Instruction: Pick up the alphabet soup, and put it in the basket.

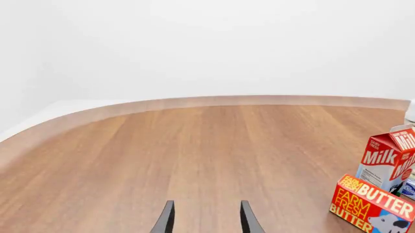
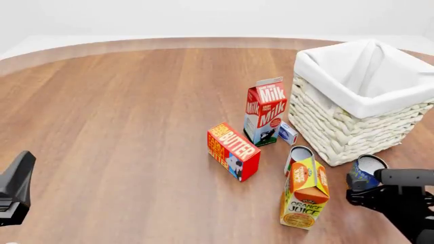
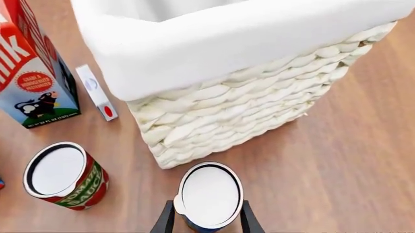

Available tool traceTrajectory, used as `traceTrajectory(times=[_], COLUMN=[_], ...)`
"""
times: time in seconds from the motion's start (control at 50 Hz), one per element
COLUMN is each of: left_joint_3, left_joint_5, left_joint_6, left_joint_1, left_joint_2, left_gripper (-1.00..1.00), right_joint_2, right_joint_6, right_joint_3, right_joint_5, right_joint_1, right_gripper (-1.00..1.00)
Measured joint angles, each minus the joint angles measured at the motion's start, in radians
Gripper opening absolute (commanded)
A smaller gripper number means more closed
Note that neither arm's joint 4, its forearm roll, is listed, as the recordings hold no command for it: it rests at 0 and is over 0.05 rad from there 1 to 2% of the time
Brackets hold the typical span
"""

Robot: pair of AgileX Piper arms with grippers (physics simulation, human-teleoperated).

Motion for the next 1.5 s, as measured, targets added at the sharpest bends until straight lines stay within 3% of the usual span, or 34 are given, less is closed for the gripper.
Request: traceTrajectory(times=[0.16,0.18,0.38,0.98,1.5], left_joint_3=[0.0,0.0,0.0,0.0,0.0], left_joint_5=[0.0,0.0,0.0,0.0,0.0], left_joint_6=[0.0,0.0,0.0,0.0,0.0], left_joint_1=[0.0,0.0,0.0,0.0,0.0], left_joint_2=[0.0,0.0,0.0,0.0,0.0], left_gripper=[1.0,1.0,1.0,1.0,1.0], right_joint_2=[0.051,0.056,-0.107,-0.775,-1.037], right_joint_6=[0.007,0.008,0.003,-0.041,-0.075], right_joint_3=[0.0,0.0,0.0,0.0,-0.025], right_joint_5=[-0.038,-0.041,0.091,0.66,0.874], right_joint_1=[0.004,0.005,0.0,0.024,0.057], right_gripper=[1.0,-1.0,-1.0,-1.0,-1.0])
